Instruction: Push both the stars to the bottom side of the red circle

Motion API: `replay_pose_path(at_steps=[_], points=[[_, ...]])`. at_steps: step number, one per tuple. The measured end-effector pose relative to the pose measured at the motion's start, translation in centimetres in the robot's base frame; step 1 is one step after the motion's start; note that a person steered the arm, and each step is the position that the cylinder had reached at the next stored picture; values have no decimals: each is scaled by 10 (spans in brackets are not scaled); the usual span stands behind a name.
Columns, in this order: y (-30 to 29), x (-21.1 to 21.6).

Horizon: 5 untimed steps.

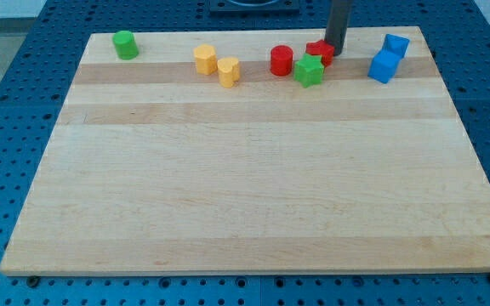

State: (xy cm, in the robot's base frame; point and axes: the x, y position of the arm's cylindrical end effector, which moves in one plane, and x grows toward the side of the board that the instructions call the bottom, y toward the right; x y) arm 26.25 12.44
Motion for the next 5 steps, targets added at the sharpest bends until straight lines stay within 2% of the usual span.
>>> replay_pose_path(at_steps=[3, 5], points=[[-32, 97], [70, 100]])
